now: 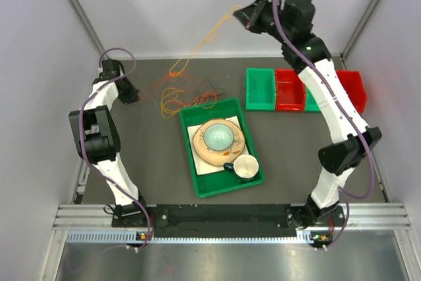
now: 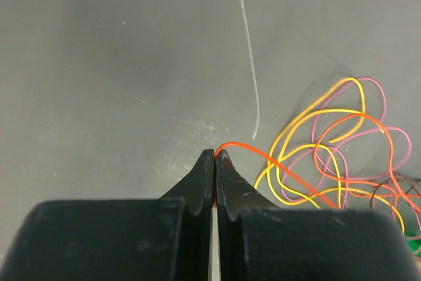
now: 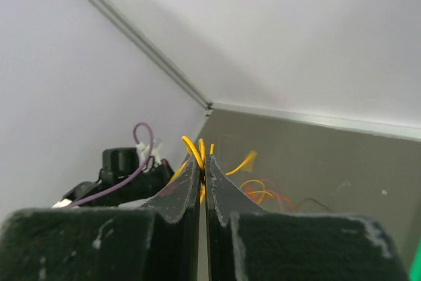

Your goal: Untangle the cables

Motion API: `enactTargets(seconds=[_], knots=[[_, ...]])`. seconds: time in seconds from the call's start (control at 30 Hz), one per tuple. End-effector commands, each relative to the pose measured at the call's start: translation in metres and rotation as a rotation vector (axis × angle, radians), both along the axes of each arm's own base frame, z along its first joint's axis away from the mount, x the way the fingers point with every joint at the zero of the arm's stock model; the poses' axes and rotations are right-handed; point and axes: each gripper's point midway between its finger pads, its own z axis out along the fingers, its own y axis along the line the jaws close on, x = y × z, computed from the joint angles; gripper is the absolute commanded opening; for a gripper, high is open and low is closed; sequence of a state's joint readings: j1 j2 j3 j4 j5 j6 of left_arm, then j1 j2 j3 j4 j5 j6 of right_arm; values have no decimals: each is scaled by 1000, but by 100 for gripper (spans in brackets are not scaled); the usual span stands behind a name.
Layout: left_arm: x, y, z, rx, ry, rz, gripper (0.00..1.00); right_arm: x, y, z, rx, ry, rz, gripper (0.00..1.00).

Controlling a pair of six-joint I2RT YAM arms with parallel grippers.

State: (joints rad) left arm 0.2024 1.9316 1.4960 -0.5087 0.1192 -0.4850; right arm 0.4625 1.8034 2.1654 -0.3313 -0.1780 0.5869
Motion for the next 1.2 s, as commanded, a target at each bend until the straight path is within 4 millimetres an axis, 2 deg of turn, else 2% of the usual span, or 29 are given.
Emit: enactTargets(seconds=[0.0, 0.03, 0.13, 0.23, 0.27, 0.33, 0.37, 0.5, 0.57, 0.6, 0.63, 0.67, 0.7, 0.9, 0.97, 1.07, 1.1, 1.17], knots=[[-2, 18, -12, 60, 26, 45, 0, -19, -69, 62, 66, -146, -137, 0], [-2, 19, -14, 60, 30, 47, 0, -16, -82, 64, 66, -151, -161, 0], [1, 21, -12, 69, 22, 53, 0, -6, -90, 55, 51, -120, -172, 0], [1, 29, -7, 111, 29, 64, 0, 7, -97, 35, 18, -64, -216, 0], [0, 35, -6, 135, 34, 76, 0, 13, -104, 23, 8, -40, -239, 0], [-1, 37, -3, 125, 29, 71, 0, 7, -113, 34, 49, -86, -245, 0], [-1, 36, -1, 126, 24, 64, 0, 10, -117, 24, 61, -60, -248, 0], [2, 36, 8, 129, -2, 64, 0, 10, -107, 22, 65, -43, -190, 0], [8, 21, 21, 62, -53, 8, 0, 9, -101, 23, 89, -46, -158, 0], [13, 8, 33, 22, -107, -50, 11, 5, -94, 23, 94, -47, -127, 0], [13, -22, 41, -94, -167, -153, 29, 5, -90, 22, 95, -45, -116, 0], [21, -32, 74, -89, -291, -190, 62, 5, -86, 22, 98, -45, -108, 0], [23, -50, 87, -93, -347, -243, 99, 4, -81, 21, 98, -43, -96, 0], [12, -132, 153, -159, -515, -534, 99, 8, -70, 12, 105, -17, -71, 0], [8, -150, 162, -185, -532, -586, 99, 8, -67, 8, 107, -8, -66, 0], [-2, -193, 175, -210, -584, -679, 99, 6, -66, 7, 115, -6, -64, 0], [-7, -214, 178, -197, -599, -717, 99, 7, -65, 6, 115, -4, -61, 0], [-3, -230, 179, -166, -610, -732, 99, 6, -62, 6, 117, -6, -55, 0]])
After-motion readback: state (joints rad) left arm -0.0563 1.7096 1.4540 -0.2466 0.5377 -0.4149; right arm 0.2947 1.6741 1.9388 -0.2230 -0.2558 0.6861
